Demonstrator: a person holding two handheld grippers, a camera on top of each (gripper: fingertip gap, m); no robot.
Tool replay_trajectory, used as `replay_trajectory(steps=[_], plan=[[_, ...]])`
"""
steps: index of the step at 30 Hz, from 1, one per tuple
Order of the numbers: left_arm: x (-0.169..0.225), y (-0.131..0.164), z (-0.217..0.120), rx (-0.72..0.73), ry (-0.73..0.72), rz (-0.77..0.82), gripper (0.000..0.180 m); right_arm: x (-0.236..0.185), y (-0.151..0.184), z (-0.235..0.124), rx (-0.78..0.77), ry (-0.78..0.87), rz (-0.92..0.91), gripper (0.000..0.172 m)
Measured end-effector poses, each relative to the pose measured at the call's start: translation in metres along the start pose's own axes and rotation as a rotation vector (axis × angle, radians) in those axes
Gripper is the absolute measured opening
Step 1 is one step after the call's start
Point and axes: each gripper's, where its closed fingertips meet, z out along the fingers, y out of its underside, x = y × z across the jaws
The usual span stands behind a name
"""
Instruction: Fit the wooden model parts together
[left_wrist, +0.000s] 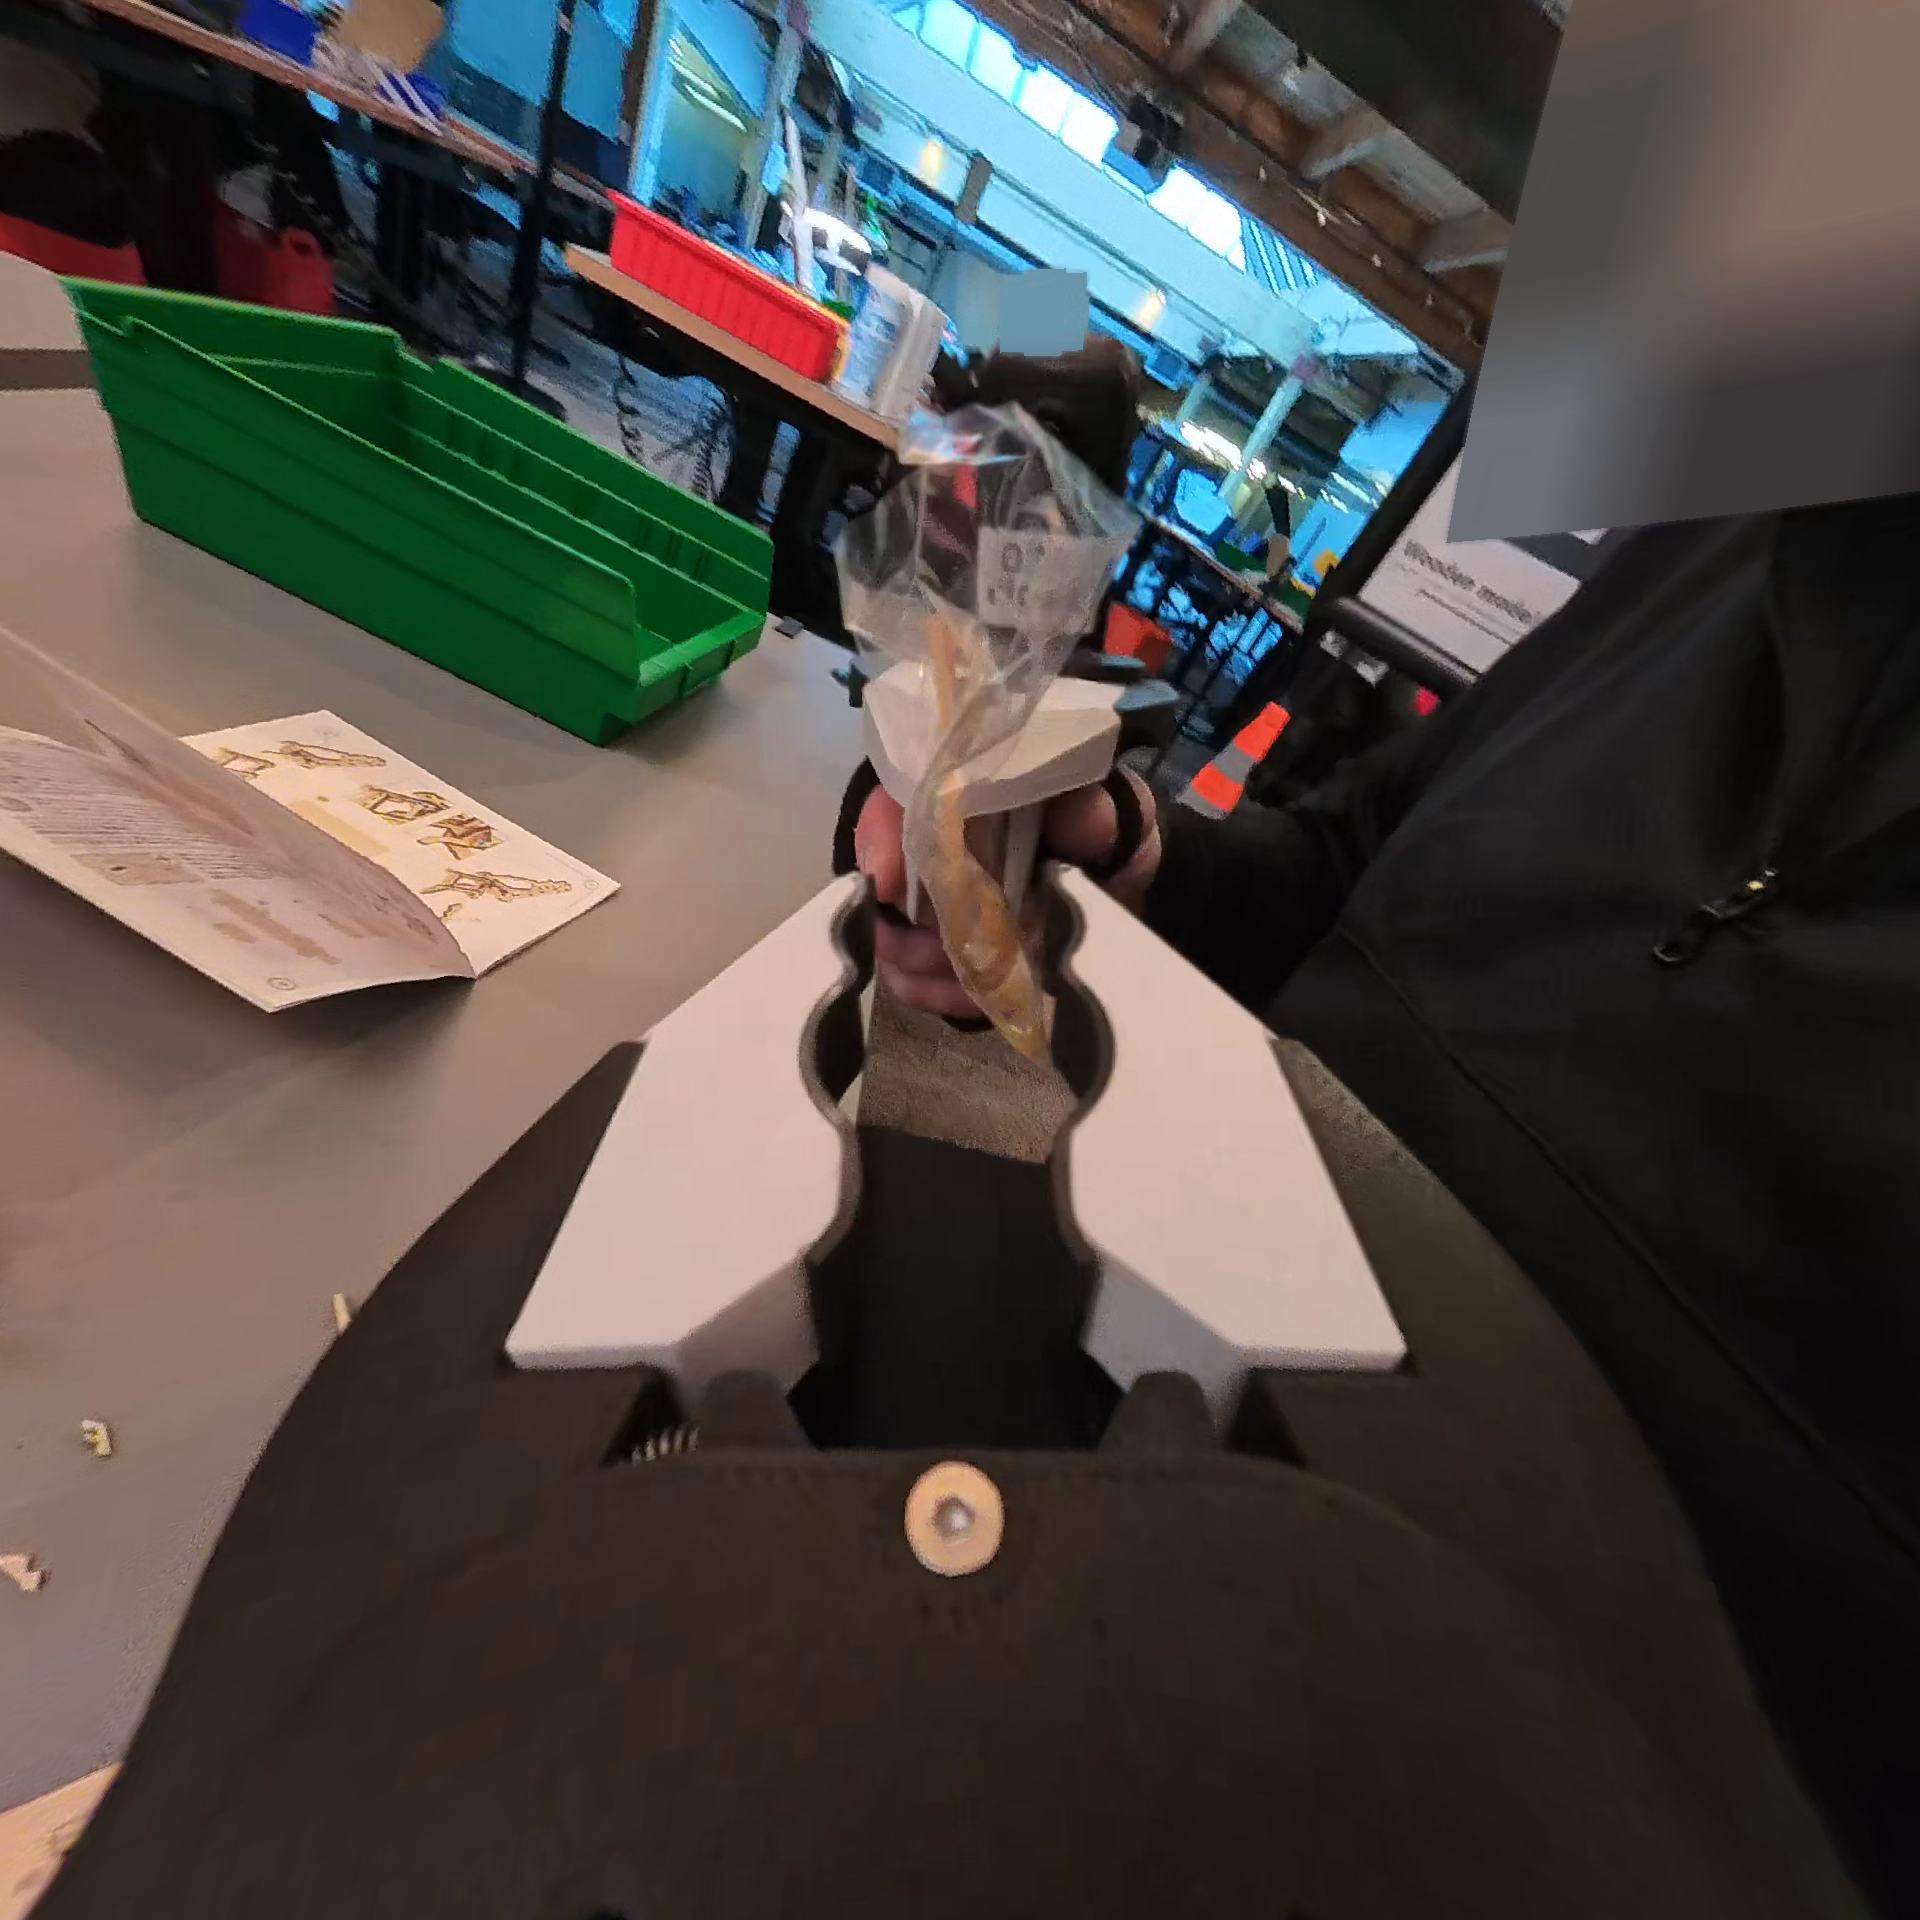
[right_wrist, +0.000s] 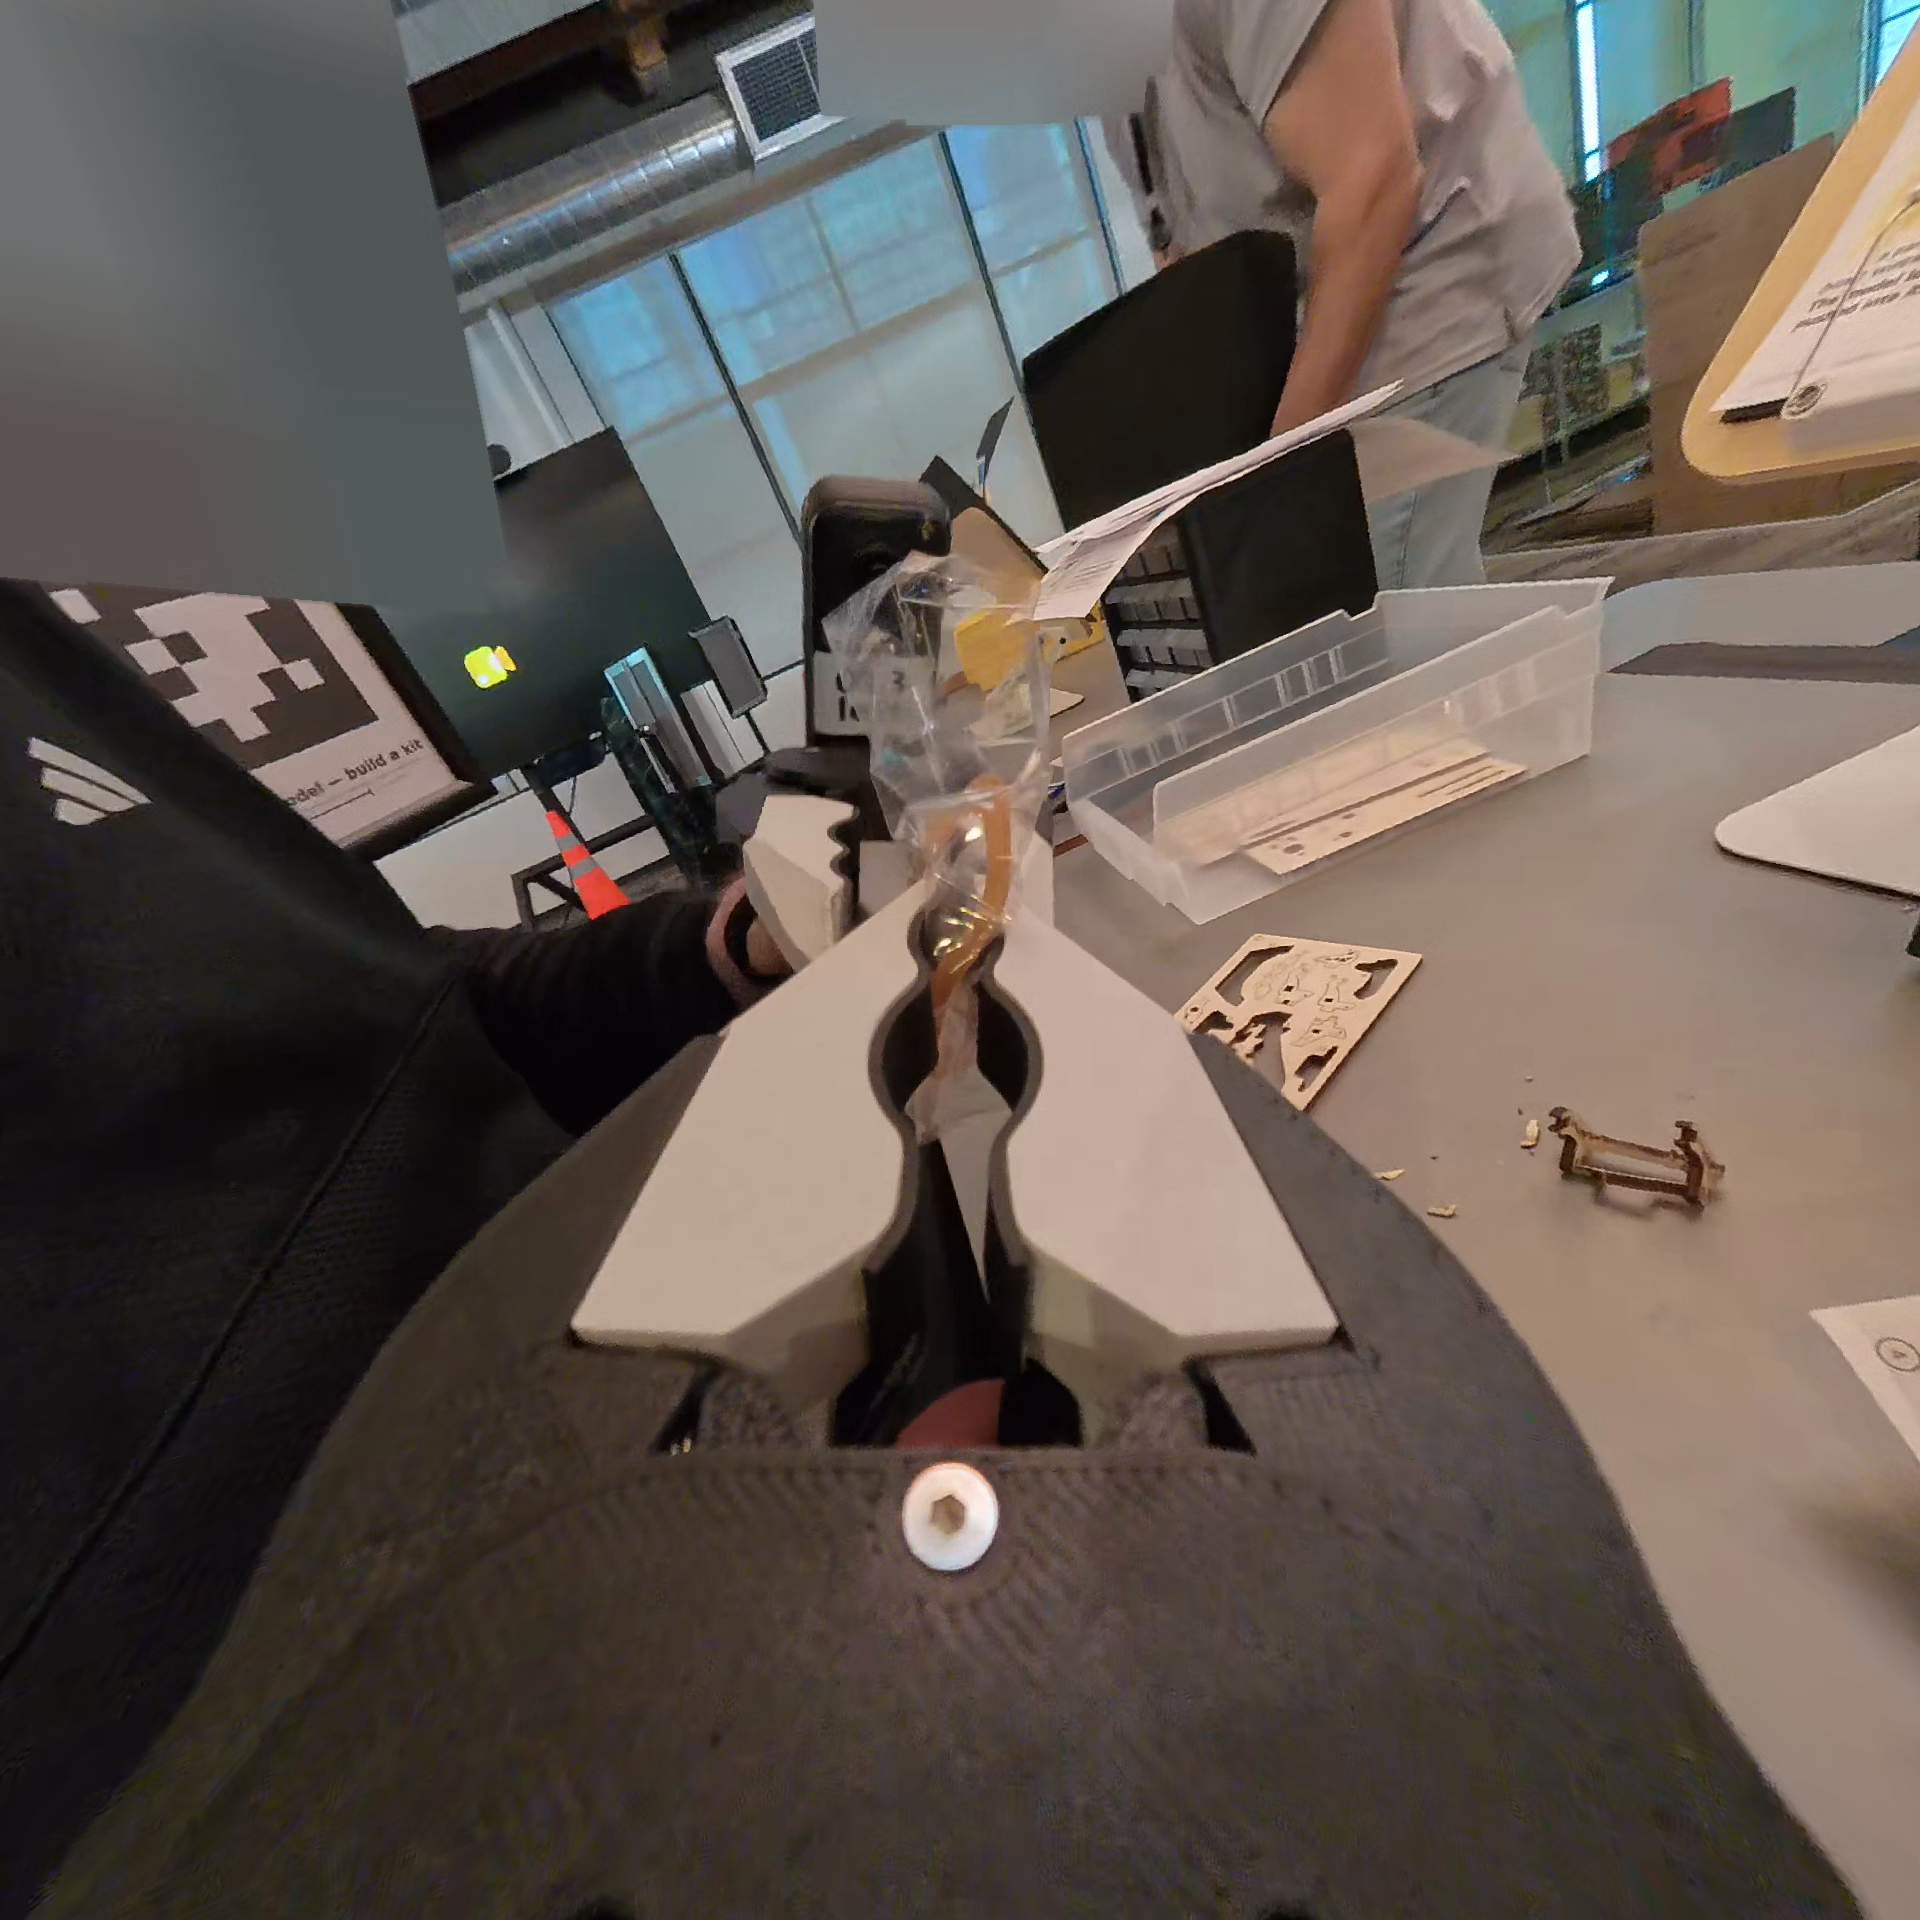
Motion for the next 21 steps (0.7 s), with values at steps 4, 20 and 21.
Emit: replay_trajectory(steps=[4, 20, 21], plan=[[-0.001, -0.004, -0.006, 0.095, -0.056, -0.038, 0.004, 0.000, -0.001, 0.007, 0.024, 0.008, -0.028, 0.000], [0.009, -0.003, -0.065, 0.163, -0.174, -0.025, 0.019, -0.028, 0.002, 0.061, -0.053, -0.091, -0.024, 0.000], [0.009, -0.006, -0.068, 0.206, -0.158, -0.042, 0.029, -0.027, -0.001, 0.062, -0.038, -0.086, -0.005, 0.000]])
